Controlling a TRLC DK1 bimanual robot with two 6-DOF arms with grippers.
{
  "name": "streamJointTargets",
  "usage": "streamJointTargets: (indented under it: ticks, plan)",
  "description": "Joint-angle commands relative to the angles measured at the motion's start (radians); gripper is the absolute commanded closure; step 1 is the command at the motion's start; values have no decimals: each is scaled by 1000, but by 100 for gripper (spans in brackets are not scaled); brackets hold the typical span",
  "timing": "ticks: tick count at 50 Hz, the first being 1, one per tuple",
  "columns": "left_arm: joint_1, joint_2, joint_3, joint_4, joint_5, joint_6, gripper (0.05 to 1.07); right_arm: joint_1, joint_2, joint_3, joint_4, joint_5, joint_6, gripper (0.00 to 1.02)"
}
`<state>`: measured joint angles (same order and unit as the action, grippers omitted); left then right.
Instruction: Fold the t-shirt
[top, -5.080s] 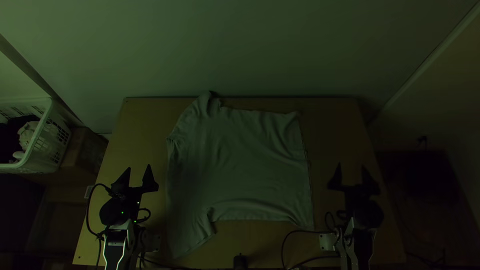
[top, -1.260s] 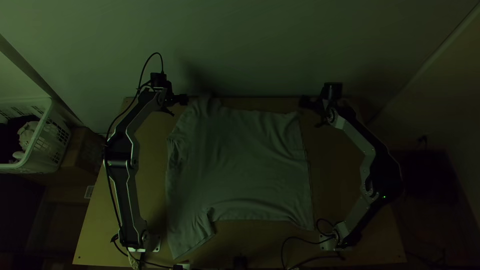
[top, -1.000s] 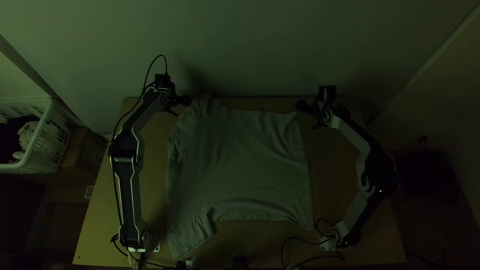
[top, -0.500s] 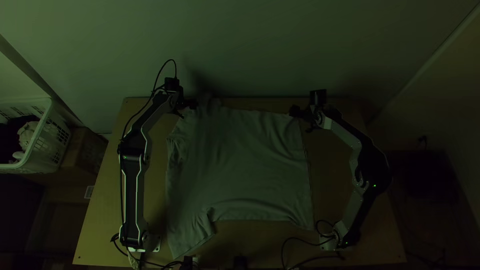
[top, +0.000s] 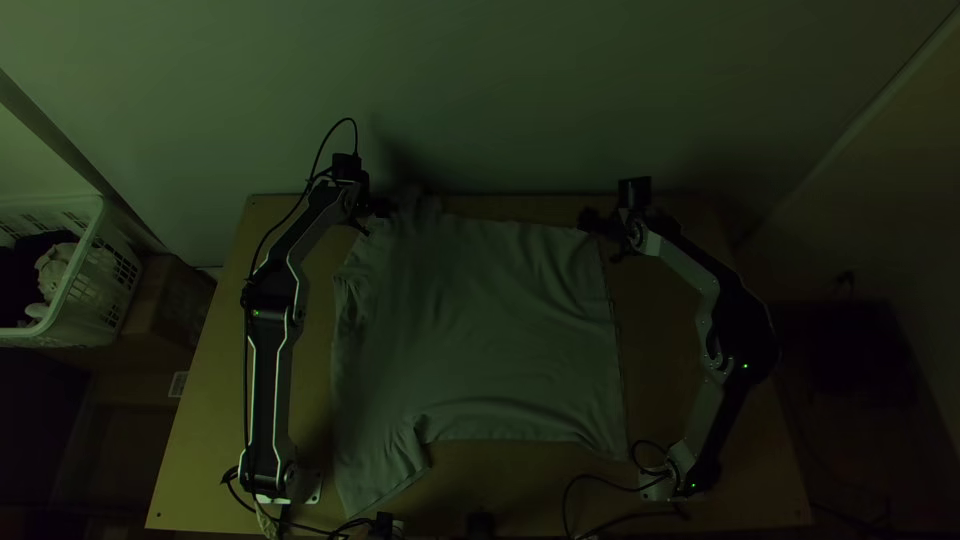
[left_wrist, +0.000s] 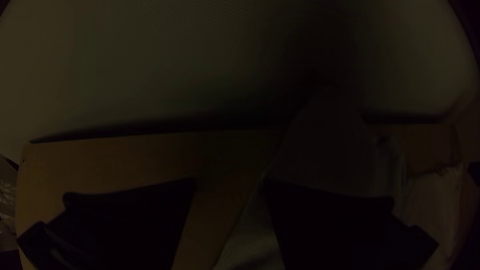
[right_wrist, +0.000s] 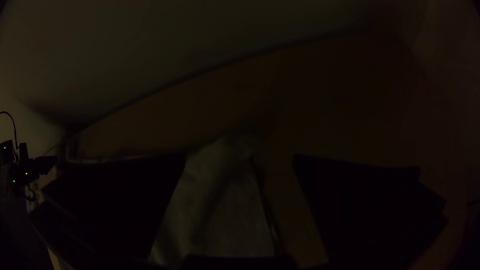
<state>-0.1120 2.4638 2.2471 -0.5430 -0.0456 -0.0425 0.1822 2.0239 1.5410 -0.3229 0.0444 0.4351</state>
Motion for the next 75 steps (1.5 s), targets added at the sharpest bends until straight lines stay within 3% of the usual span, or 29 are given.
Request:
streamJointTargets:
  ticks: [1,6,19,23,39,45,54,58,61,64,68,74,75]
  plan:
    - [-17,34,-4,-92,4,18,50,-6,24,36,7,0,19,4]
    - [-25,27,-4,-112,4,18,83,-9,33,39,7,2,19,4]
    - [-51,3,-6,-126,6,12,86,-16,70,37,-2,8,19,4]
    - [-54,-6,-6,-130,6,9,105,-15,88,59,-19,9,21,4]
    - [-57,-71,-4,-121,7,-5,104,-10,147,162,-93,8,34,4]
    - [-60,-92,-4,-121,7,-10,105,-3,180,203,-111,8,40,10]
    - [-58,-104,-6,-123,7,-14,104,11,254,289,-179,8,47,11]
    - [-55,-112,-4,-124,7,-17,104,13,282,318,-194,8,47,25]
    - [-51,-117,-6,-124,7,-19,104,14,291,334,-200,8,45,43]
    - [-49,-124,-6,-126,7,-20,104,19,294,338,-200,6,37,67]
    - [-45,-134,-7,-130,7,-20,104,25,305,360,-226,5,28,73]
    - [-37,-146,-9,-137,7,-20,104,30,337,441,-347,8,13,100]
    - [-35,-149,-9,-137,7,-19,105,30,341,453,-366,8,14,100]
